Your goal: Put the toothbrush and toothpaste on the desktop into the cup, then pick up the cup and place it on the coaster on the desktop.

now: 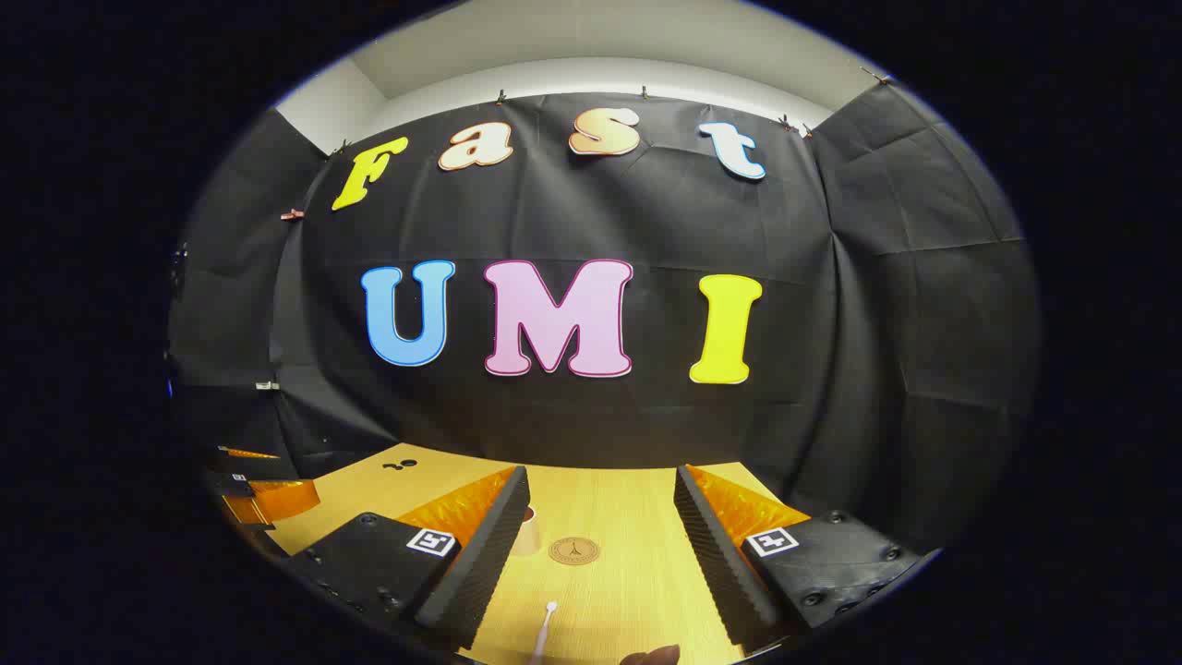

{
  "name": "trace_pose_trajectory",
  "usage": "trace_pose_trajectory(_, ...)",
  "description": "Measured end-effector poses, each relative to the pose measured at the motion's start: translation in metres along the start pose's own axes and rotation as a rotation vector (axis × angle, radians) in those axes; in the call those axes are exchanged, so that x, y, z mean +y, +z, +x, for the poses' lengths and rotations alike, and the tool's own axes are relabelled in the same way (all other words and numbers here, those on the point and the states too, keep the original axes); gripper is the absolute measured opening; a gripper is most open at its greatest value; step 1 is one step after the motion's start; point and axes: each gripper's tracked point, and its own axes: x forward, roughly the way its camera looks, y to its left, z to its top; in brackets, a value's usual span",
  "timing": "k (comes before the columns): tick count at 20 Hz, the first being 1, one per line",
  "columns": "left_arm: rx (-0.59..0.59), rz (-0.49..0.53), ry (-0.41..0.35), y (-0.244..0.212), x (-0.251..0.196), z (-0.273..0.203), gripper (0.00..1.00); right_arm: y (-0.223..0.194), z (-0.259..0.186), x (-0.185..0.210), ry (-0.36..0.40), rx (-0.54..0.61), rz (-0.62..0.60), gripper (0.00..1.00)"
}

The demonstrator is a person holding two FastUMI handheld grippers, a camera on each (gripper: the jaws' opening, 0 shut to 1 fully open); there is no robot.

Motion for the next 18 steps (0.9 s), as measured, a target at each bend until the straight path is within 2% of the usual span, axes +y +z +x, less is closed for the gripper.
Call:
trace_pose_trajectory(2,0.018,0.007,0.004,-0.007,-0.003,0.008,0.96,-0.003,0.009,-0.005,0.008,0.01,0.002,1.0)
trace_pose_trajectory(3,0.028,0.008,0.008,-0.011,-0.004,0.011,0.96,-0.006,0.012,-0.007,0.013,0.014,0.004,0.97)
trace_pose_trajectory(7,0.055,0.011,0.025,-0.018,-0.012,0.019,0.96,-0.013,0.02,-0.012,0.028,0.019,0.001,0.97)
trace_pose_trajectory(8,0.063,0.014,0.024,-0.018,-0.015,0.02,0.96,-0.015,0.022,-0.011,0.033,0.026,0.007,1.0)
trace_pose_trajectory(10,0.074,0.028,0.016,-0.021,-0.022,0.024,0.96,-0.02,0.024,-0.008,0.049,0.035,0.018,0.97)
trace_pose_trajectory(15,0.12,0.04,-0.003,-0.033,-0.035,0.033,0.96,-0.029,0.035,-0.007,0.069,0.056,0.022,0.97)
trace_pose_trajectory(18,0.196,0.069,-0.019,-0.056,-0.04,0.041,0.97,-0.035,0.037,-0.009,0.074,0.07,0.018,0.97)
